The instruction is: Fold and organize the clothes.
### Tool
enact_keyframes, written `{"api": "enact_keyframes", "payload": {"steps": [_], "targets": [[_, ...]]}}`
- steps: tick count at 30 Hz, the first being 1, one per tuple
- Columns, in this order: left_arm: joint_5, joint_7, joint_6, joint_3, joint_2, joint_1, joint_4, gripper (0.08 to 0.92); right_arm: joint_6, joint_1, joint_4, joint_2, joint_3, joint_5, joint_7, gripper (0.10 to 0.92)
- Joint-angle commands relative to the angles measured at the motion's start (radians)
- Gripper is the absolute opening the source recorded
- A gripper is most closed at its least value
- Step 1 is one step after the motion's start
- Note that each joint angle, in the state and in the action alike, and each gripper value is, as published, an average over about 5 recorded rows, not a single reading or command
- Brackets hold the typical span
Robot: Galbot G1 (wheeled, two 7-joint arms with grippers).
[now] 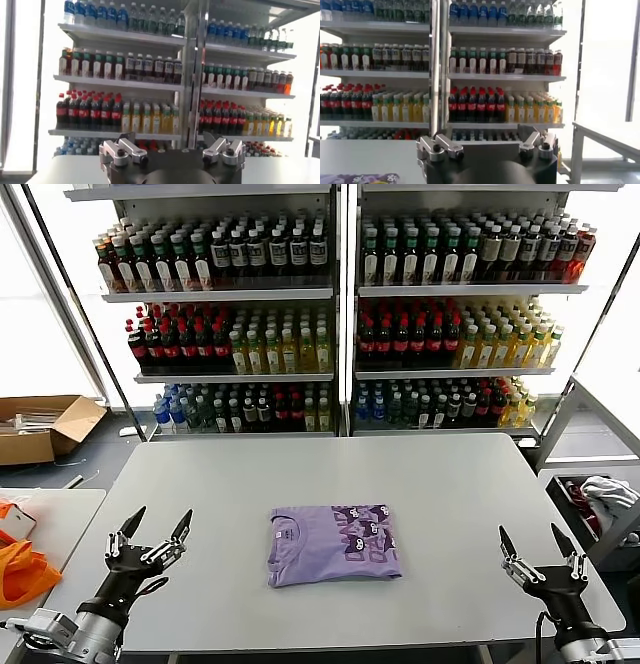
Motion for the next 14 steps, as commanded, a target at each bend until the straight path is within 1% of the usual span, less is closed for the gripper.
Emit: {"api": "enact_keyframes", "payload": {"steps": [1,14], "targets": [[0.067,0.087,-0.050,-0.069,-0.013,0.007,0.011,0.823,0.010,-0.035,0.020,0.036,0.034,-0.020,0.002,0.823],[0.070,0.107,-0.023,-0.088,-0.011,0.006,0.001,0.823,0.012,-0.048,0.030,0.044,0.031,-0.036,-0.003,0.823]]}}
